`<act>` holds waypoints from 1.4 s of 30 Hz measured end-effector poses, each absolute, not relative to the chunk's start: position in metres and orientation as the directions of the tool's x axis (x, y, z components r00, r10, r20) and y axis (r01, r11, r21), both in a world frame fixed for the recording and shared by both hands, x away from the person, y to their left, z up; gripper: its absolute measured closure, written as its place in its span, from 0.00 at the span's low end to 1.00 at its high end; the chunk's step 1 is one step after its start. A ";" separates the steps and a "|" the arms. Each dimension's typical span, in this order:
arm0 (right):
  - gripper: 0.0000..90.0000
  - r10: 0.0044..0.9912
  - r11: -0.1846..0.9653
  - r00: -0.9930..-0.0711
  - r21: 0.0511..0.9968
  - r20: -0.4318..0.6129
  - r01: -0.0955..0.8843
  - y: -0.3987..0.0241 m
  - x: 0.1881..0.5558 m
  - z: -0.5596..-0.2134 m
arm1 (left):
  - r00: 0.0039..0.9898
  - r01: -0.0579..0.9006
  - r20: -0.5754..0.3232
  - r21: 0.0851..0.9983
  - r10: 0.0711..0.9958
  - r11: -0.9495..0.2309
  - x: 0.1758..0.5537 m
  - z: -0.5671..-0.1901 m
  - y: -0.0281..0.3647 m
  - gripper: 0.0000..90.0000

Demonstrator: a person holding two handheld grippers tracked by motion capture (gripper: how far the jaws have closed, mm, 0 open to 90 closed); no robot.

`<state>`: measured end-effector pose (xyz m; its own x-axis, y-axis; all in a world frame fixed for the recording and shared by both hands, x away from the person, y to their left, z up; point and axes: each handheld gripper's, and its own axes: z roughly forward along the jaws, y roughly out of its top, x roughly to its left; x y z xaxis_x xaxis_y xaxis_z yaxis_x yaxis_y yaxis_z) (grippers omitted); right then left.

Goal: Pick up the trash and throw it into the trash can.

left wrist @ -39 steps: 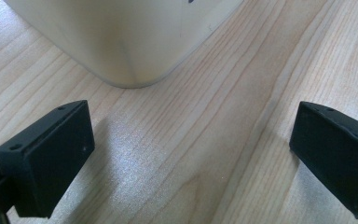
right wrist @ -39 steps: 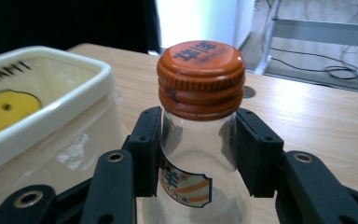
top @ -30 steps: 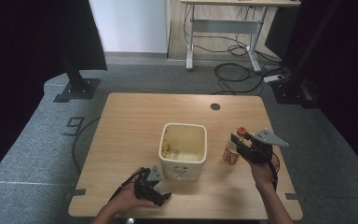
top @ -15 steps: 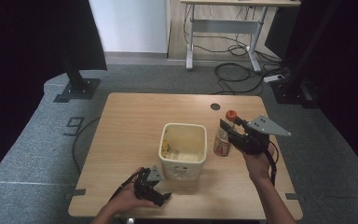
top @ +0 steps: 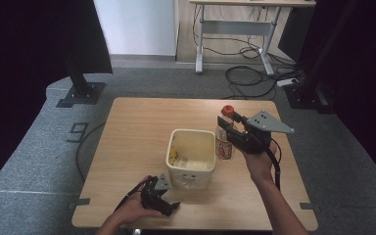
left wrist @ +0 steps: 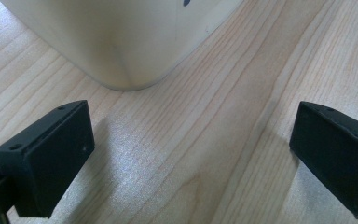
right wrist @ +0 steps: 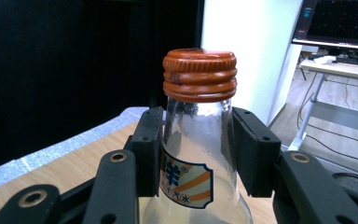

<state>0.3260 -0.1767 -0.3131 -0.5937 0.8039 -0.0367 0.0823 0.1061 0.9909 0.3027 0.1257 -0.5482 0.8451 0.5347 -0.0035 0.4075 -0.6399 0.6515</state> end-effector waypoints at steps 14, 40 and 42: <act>0.63 0.759 0.114 -0.650 0.990 -0.036 0.078 -0.144 0.328 -0.309 | 0.845 0.408 -0.004 0.652 0.536 -0.639 0.302 -0.548 0.126 0.00; 0.63 0.690 0.258 -0.724 0.936 -0.006 0.238 -0.098 0.353 -0.393 | 0.847 0.406 -0.006 0.651 0.531 -0.641 0.303 -0.548 0.125 0.00; 0.63 0.690 0.271 -0.724 0.928 -0.002 0.255 -0.095 0.355 -0.404 | 0.849 0.404 -0.005 0.651 0.529 -0.642 0.303 -0.548 0.125 0.00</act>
<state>0.3550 -0.0953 -0.4037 -0.7241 0.6897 -0.0023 0.2548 0.2706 0.9284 0.3030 0.1254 -0.5481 0.8486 0.5289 -0.0051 0.4042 -0.6423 0.6512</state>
